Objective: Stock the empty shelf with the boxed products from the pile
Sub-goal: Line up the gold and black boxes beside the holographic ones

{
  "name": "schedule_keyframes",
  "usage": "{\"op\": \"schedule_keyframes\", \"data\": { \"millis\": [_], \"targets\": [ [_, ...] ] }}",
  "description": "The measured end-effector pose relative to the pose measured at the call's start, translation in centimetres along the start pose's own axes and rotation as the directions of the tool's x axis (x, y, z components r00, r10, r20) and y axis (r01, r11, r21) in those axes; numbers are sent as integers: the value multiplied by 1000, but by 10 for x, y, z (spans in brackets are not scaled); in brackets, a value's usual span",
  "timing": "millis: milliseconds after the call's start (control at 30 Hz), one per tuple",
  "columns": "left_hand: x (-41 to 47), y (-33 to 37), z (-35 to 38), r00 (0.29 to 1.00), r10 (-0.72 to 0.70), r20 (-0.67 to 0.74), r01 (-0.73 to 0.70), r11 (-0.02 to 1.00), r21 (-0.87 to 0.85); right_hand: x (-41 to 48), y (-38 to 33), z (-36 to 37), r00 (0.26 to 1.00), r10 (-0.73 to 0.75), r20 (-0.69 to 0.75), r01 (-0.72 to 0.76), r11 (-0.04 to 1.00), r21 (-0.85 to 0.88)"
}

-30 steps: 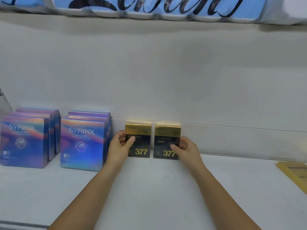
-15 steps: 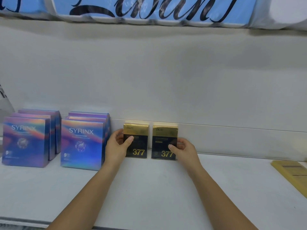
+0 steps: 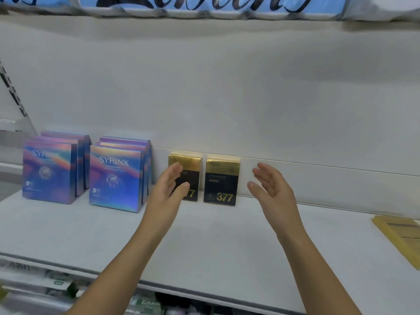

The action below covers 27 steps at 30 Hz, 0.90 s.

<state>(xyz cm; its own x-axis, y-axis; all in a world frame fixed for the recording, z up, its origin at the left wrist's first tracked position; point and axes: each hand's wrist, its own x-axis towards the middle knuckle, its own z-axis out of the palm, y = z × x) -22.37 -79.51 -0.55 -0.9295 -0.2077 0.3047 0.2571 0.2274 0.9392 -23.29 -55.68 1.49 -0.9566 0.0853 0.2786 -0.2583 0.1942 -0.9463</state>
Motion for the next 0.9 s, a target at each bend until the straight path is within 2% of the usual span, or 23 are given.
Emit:
{"op": "schedule_keyframes", "data": {
  "millis": [167,267,467,700,900],
  "targets": [
    [-45,15,16,999,-5,50,5,1000,13,-28,-4,-17,993,-32,117,31,999,7],
    [-67,30,25,997,24,74,-23,1000,-10,-51,-13,-37,993,-52,108,49,998,32],
    [-103,52,59,976,99,192,-81,992,-101,-113,-23,-90,996,-70,-57,72,997,32],
    [-177,62,126,941,71,331,0,977,-211,-197,-26,-172,976,12,-215,-26,998,-63],
    [-230,96,219,864,118,489,14,966,-259,-258,-24,-275,931,45,-361,-82,993,-89]
  ]
}}
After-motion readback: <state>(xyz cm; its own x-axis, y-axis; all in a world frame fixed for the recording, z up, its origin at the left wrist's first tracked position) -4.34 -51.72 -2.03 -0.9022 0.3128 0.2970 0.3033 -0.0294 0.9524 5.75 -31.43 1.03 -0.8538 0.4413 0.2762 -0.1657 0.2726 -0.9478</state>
